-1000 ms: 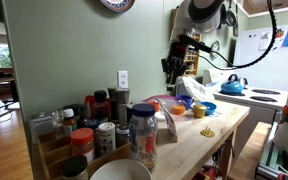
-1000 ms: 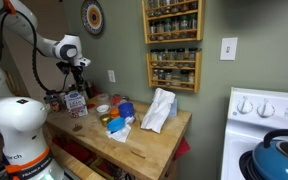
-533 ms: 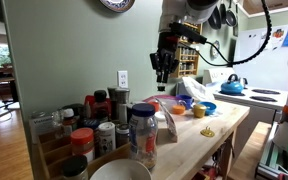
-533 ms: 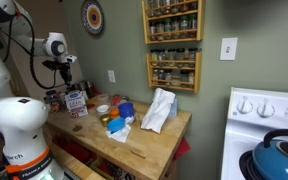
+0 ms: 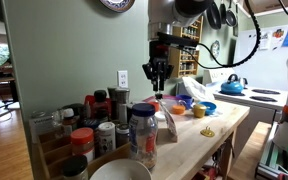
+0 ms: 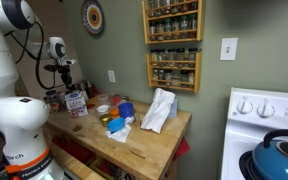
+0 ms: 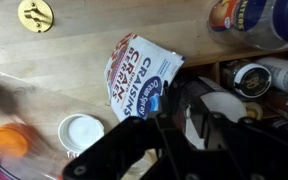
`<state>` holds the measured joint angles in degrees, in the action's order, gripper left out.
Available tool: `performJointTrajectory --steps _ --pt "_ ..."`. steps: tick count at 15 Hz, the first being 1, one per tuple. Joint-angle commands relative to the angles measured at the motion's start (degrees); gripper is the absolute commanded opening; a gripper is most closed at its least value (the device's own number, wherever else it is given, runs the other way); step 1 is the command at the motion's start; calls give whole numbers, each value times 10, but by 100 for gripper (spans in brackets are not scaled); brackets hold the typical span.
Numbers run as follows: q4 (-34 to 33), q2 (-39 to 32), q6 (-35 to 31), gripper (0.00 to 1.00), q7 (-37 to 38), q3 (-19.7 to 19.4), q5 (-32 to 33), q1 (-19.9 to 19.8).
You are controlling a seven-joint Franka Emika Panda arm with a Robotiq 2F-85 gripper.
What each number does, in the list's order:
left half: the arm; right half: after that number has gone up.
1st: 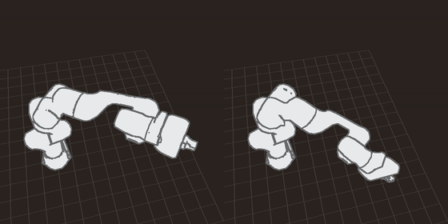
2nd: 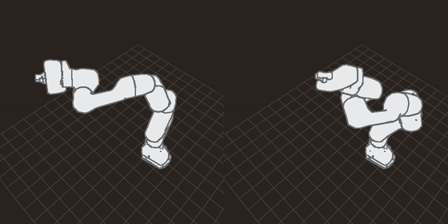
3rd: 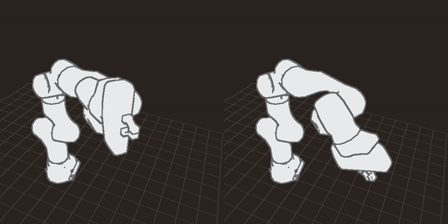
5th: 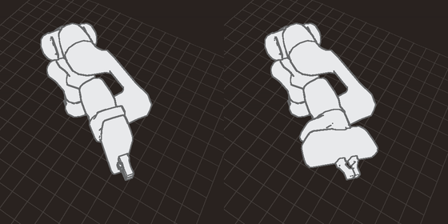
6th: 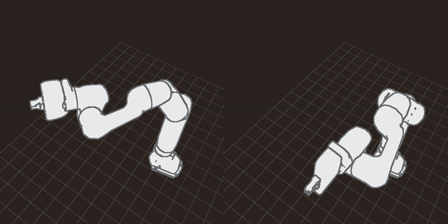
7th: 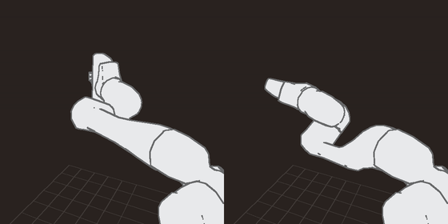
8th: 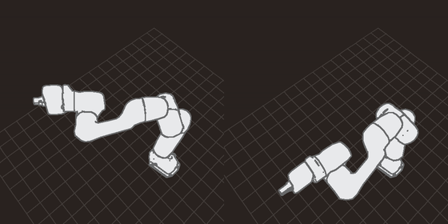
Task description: Put the black clip on the cereal bag
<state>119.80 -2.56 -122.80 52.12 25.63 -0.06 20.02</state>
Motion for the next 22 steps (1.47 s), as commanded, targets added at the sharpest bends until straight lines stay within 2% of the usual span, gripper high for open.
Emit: performJointTrajectory --steps 1,6,14,22 --pt "-47 -39 49 7 57 -14 42 24" --pt "-83 -62 97 7 105 -26 57 42" --pt "-106 -85 110 7 159 -46 75 58" --pt "-116 -86 130 7 174 -54 77 60"
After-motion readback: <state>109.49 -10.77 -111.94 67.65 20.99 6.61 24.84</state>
